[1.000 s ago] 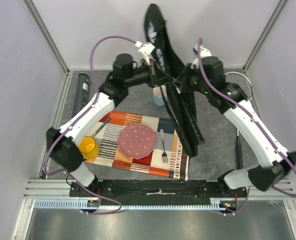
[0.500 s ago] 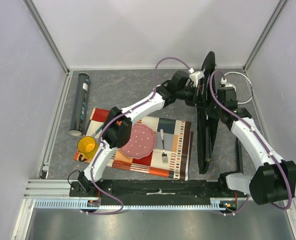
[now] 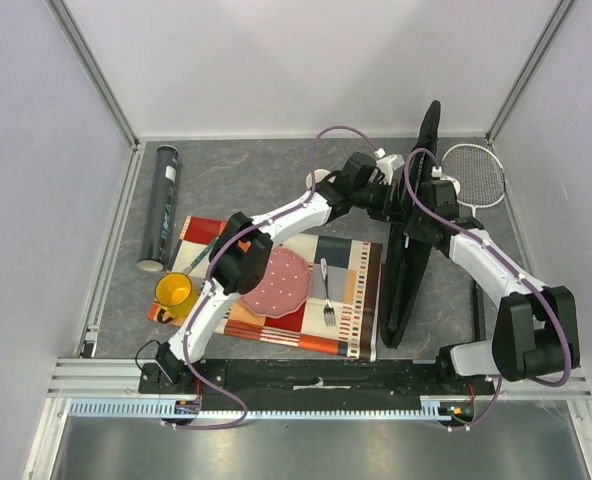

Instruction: Pack up the badminton gear

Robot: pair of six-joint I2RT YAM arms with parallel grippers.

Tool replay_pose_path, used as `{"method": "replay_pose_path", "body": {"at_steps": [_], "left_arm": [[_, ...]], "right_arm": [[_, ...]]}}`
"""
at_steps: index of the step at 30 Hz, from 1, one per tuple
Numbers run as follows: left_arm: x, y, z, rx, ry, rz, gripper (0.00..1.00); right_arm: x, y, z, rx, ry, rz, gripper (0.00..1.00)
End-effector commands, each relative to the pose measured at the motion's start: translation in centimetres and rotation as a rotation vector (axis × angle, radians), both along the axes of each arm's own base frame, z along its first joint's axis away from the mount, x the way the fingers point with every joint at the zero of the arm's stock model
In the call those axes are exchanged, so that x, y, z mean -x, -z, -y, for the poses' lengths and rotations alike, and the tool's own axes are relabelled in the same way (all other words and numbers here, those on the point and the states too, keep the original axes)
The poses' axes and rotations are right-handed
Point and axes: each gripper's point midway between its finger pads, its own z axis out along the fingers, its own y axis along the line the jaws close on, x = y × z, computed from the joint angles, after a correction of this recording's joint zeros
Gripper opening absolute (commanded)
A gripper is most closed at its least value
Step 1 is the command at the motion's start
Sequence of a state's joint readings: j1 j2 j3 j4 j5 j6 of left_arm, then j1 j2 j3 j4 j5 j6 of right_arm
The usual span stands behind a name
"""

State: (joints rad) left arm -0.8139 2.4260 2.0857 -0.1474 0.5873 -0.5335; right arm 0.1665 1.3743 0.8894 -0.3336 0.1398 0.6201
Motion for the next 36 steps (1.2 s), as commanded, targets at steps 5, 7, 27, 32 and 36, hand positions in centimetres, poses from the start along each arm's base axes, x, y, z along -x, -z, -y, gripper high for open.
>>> {"method": "replay_pose_path", "body": {"at_steps": [5, 7, 27, 32, 36], "left_arm": [[2.7, -5.5, -0.6, 0.088, 0.078, -0.006, 0.02], [2.5, -6.3, -0.9, 0.097, 0.072, 0.002, 0.02], [0.6, -4.6, -1.3, 0.092, 0.014, -0.051, 0.02], [-0.4, -3.2, -1.8, 0.092, -0.005, -0.091, 0.02], [-0.6, -3.8, -2.0, 0.114, -0.004, -0.097, 0.02]], "right_arm": [[-2.1, 1.7, 1.7, 0.149, -0.04, 0.1, 0.0], [-1.4, 3.6, 1.7, 0.149, -0.044, 0.068, 0.0], [5.1, -15.6, 6.3, 0.154, 0.082, 0.202, 0.86], [4.1, -17.1, 5.2, 0.058, 0.015, 0.269, 0.98], [4.5, -13.0, 12.9, 0.24, 0.271, 0.111, 0.98]]}}
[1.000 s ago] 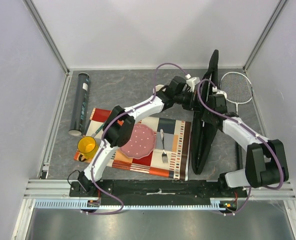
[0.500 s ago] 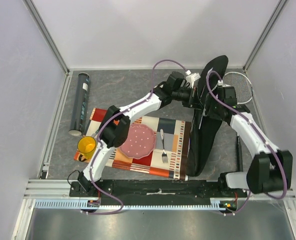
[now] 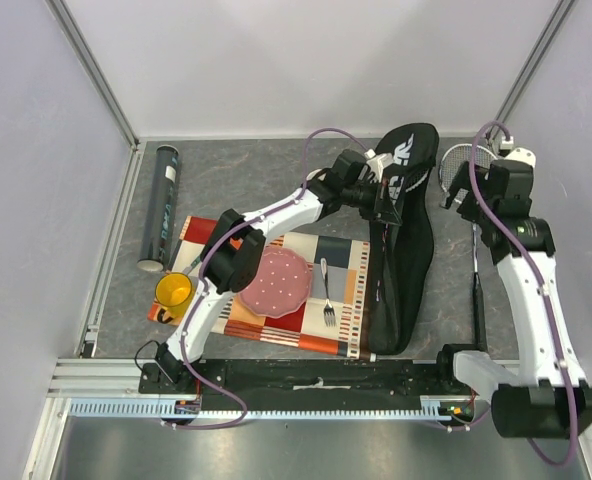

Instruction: Pack up the badminton gear

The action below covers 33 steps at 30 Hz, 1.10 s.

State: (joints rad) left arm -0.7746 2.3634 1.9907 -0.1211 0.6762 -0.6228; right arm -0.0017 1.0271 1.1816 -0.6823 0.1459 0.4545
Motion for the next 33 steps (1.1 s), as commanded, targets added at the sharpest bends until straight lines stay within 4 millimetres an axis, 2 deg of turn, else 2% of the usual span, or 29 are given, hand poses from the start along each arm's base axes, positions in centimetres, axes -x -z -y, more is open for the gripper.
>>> {"method": "replay_pose_path", "body": {"at_steps": [1, 2, 4, 5, 7, 8, 9, 10, 11, 13, 15, 16, 18, 19, 23, 25, 27, 30, 31, 33], "left_arm": [[-1.2, -2.8, 0.1, 0.084, -0.015, 0.019, 0.02], [-1.2, -2.9, 0.1, 0.088, -0.015, 0.017, 0.02], [-1.1, -3.2, 0.4, 0.102, -0.008, 0.006, 0.02], [-1.2, -3.2, 0.4, 0.106, -0.007, -0.002, 0.02], [-1.0, -3.0, 0.7, 0.114, 0.003, -0.027, 0.02], [-1.0, -2.9, 0.8, 0.117, 0.004, -0.033, 0.02], [-0.8, -2.7, 0.8, 0.118, 0.008, -0.05, 0.02], [-0.8, -2.4, 0.8, 0.114, 0.008, -0.065, 0.02], [-0.8, -2.8, 1.1, 0.137, 0.011, -0.056, 0.02], [-0.7, -2.6, 1.3, 0.144, 0.023, -0.061, 0.02], [-0.9, -2.5, 1.4, 0.148, 0.02, -0.061, 0.02], [-0.9, -2.4, 1.5, 0.151, 0.019, -0.064, 0.02], [-0.9, -2.7, 1.7, 0.163, 0.027, -0.068, 0.02], [-1.0, -2.7, 1.7, 0.164, 0.028, -0.067, 0.02], [-1.1, -2.7, 1.8, 0.167, 0.029, -0.053, 0.02], [-1.0, -2.6, 1.9, 0.166, 0.032, -0.058, 0.02], [-1.0, -2.6, 1.9, 0.167, 0.036, -0.056, 0.02], [-1.2, -2.3, 1.9, 0.167, 0.037, -0.058, 0.02], [-1.3, -2.3, 1.9, 0.166, 0.036, -0.059, 0.02], [-1.5, -2.2, 2.1, 0.167, 0.033, -0.054, 0.02]], "right_arm": [[0.1, 5.9, 7.0, 0.065, 0.242, -0.176, 0.98], [0.0, 9.1, 9.8, 0.025, 0.313, -0.213, 0.98], [-0.5, 12.2, 10.9, -0.036, 0.319, -0.24, 0.98], [-0.7, 14.8, 12.1, -0.043, 0.346, -0.304, 0.95], [-1.7, 16.4, 13.3, -0.011, 0.344, -0.341, 0.9], [-1.8, 18.4, 14.0, -0.012, 0.351, -0.4, 0.85], [-2.5, 18.8, 14.8, -0.005, 0.355, -0.396, 0.81], [-2.4, 20.2, 15.4, 0.008, 0.344, -0.434, 0.76], [-3.2, 20.6, 15.8, 0.017, 0.318, -0.423, 0.73], [-3.1, 22.2, 16.0, 0.042, 0.279, -0.484, 0.64], [-3.9, 22.7, 15.5, 0.036, 0.214, -0.472, 0.6], [-4.0, 23.5, 15.4, 0.043, 0.178, -0.49, 0.48], [-4.5, 24.1, 15.4, 0.056, 0.147, -0.491, 0.43], [-4.5, 25.1, 15.2, 0.046, 0.135, -0.514, 0.37], [-4.4, 27.4, 13.5, -0.003, 0.079, -0.568, 0.3], [-3.6, 28.0, 14.0, 0.051, 0.12, -0.623, 0.27], [-3.9, 28.0, 13.7, 0.034, 0.106, -0.62, 0.22], [-5.5, 26.5, 13.4, 0.046, 0.083, -0.601, 0.06], [-6.5, 25.4, 13.4, 0.047, 0.071, -0.577, 0.0], [-7.5, 24.0, 13.3, 0.035, 0.073, -0.542, 0.0]]}}
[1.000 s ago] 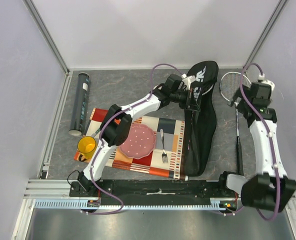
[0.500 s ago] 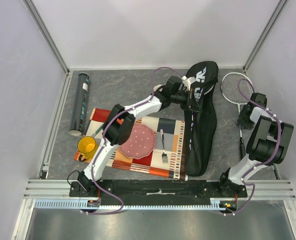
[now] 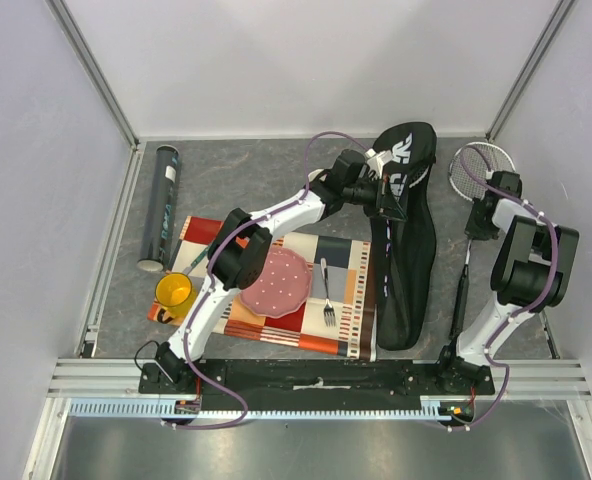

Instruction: Pack up the badminton gear

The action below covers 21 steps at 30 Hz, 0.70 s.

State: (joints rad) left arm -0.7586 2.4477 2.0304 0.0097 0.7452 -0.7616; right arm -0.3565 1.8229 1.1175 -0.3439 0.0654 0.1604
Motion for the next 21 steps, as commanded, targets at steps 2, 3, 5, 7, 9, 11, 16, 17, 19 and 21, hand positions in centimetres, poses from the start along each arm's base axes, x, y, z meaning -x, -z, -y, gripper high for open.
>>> {"method": "replay_pose_path", "body": {"at_steps": [2, 3, 5, 7, 9, 11, 16, 17, 19, 21], "left_arm": [[-0.7, -2.9, 1.0, 0.083, 0.027, 0.04, 0.02], [-0.8, -2.9, 1.0, 0.083, 0.025, 0.04, 0.02], [-0.9, -3.1, 0.9, 0.088, 0.03, 0.039, 0.02], [-1.0, -3.4, 0.8, 0.095, 0.037, 0.051, 0.02], [-1.0, -3.7, 0.6, 0.098, 0.041, 0.05, 0.02], [-1.3, -4.0, 0.3, 0.104, 0.042, 0.053, 0.02], [-1.6, -4.4, 0.2, 0.115, 0.057, 0.058, 0.02], [-1.6, -4.1, 0.1, 0.115, 0.065, 0.049, 0.02], [-1.6, -4.3, 0.2, 0.124, 0.078, 0.045, 0.02], [-1.4, -4.1, 0.3, 0.126, 0.087, 0.045, 0.02]], "right_arm": [[-2.9, -4.2, -0.2, -0.018, 0.018, 0.088, 0.0], [-3.4, -5.5, -0.4, -0.038, 0.051, 0.13, 0.0], [-4.9, -7.9, -1.2, -0.093, 0.044, 0.186, 0.0], [-5.6, -9.8, -1.8, -0.145, 0.047, 0.215, 0.0], [-6.2, -11.3, -3.1, -0.235, 0.024, 0.259, 0.0], [-6.2, -12.6, -4.8, -0.349, 0.023, 0.294, 0.0], [-4.2, -14.6, -9.5, -0.631, 0.017, 0.35, 0.0], [-3.7, -15.0, -10.6, -0.711, 0.053, 0.357, 0.0], [-1.9, -15.5, -12.5, -0.792, 0.034, 0.384, 0.0], [-0.6, -16.3, -12.9, -0.779, 0.037, 0.41, 0.0]]}}
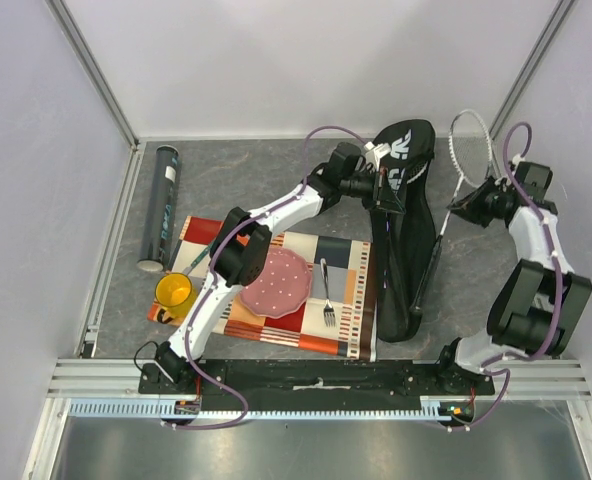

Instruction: Pack up the badminton gear

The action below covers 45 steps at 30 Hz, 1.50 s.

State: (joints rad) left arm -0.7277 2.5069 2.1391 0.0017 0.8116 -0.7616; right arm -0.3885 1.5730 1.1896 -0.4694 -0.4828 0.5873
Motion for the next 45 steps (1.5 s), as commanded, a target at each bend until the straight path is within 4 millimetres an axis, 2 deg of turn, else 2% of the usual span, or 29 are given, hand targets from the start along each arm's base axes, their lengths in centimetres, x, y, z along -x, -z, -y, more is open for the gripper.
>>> {"method": "replay_pose_path", "body": {"at_steps": [1, 5, 6, 8, 10, 14, 15, 16, 17, 18, 21, 22, 24, 25, 28, 29, 31, 32, 33, 35, 36, 37, 38, 39, 40, 41, 43, 44, 45], "left_arm": [[0.1, -3.3, 0.4, 0.082, 0.054, 0.03, 0.02], [0.6, -3.6, 0.4, 0.092, 0.075, 0.027, 0.02], [0.7, -4.4, 0.3, 0.101, 0.08, 0.035, 0.02], [0.9, -4.9, 0.1, 0.097, 0.079, 0.037, 0.02], [1.1, -6.7, -0.1, 0.102, 0.071, 0.074, 0.02], [1.3, -10.9, -0.8, 0.115, 0.039, 0.125, 0.02], [1.7, -13.2, -1.2, 0.136, 0.032, 0.158, 0.02], [1.6, -14.2, -1.5, 0.139, 0.013, 0.171, 0.02], [1.8, -14.8, -1.8, 0.136, 0.008, 0.181, 0.02], [2.2, -17.3, -2.4, 0.155, -0.007, 0.219, 0.02], [2.3, -19.9, -3.6, 0.146, -0.057, 0.282, 0.02], [2.8, -22.0, -4.4, 0.158, -0.078, 0.322, 0.02], [2.4, -23.1, -5.5, 0.127, -0.132, 0.375, 0.02], [2.7, -25.0, -6.5, 0.136, -0.154, 0.408, 0.02], [2.3, -26.6, -8.6, 0.104, -0.221, 0.455, 0.02], [2.4, -28.2, -10.0, 0.108, -0.245, 0.491, 0.02], [2.3, -28.8, -11.4, 0.089, -0.278, 0.504, 0.02], [2.7, -30.3, -12.7, 0.09, -0.299, 0.549, 0.02], [2.2, -30.6, -13.7, 0.059, -0.35, 0.574, 0.02], [1.9, -30.2, -15.7, -0.016, -0.4, 0.625, 0.02], [2.0, -31.3, -17.4, -0.027, -0.456, 0.652, 0.02], [1.8, -31.1, -18.4, -0.043, -0.482, 0.649, 0.02], [0.6, -29.1, -20.0, -0.092, -0.513, 0.617, 0.02], [0.8, -29.5, -21.6, -0.095, -0.541, 0.624, 0.02], [0.4, -28.8, -22.7, -0.112, -0.562, 0.611, 0.02], [-0.9, -26.3, -24.8, -0.165, -0.6, 0.572, 0.02], [-1.3, -25.5, -27.3, -0.19, -0.645, 0.573, 0.02], [-2.4, -23.6, -29.3, -0.236, -0.681, 0.562, 0.02], [-2.8, -23.1, -30.4, -0.254, -0.71, 0.56, 0.02]], "right_arm": [[2.8, -2.4, -4.1, -0.178, -0.035, 0.068, 0.0], [4.0, -3.6, -5.1, -0.168, -0.091, 0.115, 0.0], [4.3, -4.7, -4.7, -0.104, -0.109, 0.132, 0.0], [4.4, -4.6, -2.4, 0.075, -0.074, 0.083, 0.0], [4.6, -5.8, -0.9, 0.197, -0.075, 0.06, 0.0], [3.9, -8.4, -0.2, 0.289, -0.06, 0.104, 0.0], [3.6, -9.4, -0.1, 0.305, -0.059, 0.123, 0.0], [3.3, -9.5, 0.0, 0.326, -0.058, 0.119, 0.0], [3.1, -10.6, -0.3, 0.34, -0.066, 0.136, 0.0], [3.0, -11.0, -0.3, 0.349, -0.066, 0.14, 0.0], [2.6, -12.8, -1.0, 0.41, -0.08, 0.163, 0.0], [2.5, -13.1, -1.4, 0.433, -0.096, 0.165, 0.0], [2.5, -14.3, -2.5, 0.474, -0.122, 0.175, 0.0], [2.3, -14.5, -3.0, 0.477, -0.137, 0.178, 0.0], [2.0, -16.4, -4.7, 0.492, -0.186, 0.224, 0.0], [1.9, -17.5, -5.6, 0.494, -0.211, 0.254, 0.0], [1.7, -18.5, -7.1, 0.487, -0.251, 0.285, 0.0], [1.6, -19.3, -8.5, 0.482, -0.283, 0.311, 0.0], [1.6, -19.7, -9.1, 0.486, -0.306, 0.329, 0.0], [1.5, -20.4, -12.2, 0.493, -0.381, 0.365, 0.0], [1.4, -20.4, -13.1, 0.51, -0.417, 0.375, 0.0], [1.2, -19.9, -14.8, 0.531, -0.463, 0.371, 0.0], [1.1, -20.2, -15.7, 0.548, -0.486, 0.379, 0.0], [1.0, -19.9, -16.4, 0.579, -0.522, 0.379, 0.0], [0.8, -19.2, -17.5, 0.613, -0.546, 0.361, 0.0], [0.8, -19.6, -18.1, 0.634, -0.56, 0.369, 0.0], [0.8, -19.1, -19.8, 0.679, -0.604, 0.36, 0.0], [0.6, -19.3, -19.8, 0.712, -0.593, 0.357, 0.0], [0.7, -19.2, -20.3, 0.726, -0.609, 0.358, 0.0]]}}
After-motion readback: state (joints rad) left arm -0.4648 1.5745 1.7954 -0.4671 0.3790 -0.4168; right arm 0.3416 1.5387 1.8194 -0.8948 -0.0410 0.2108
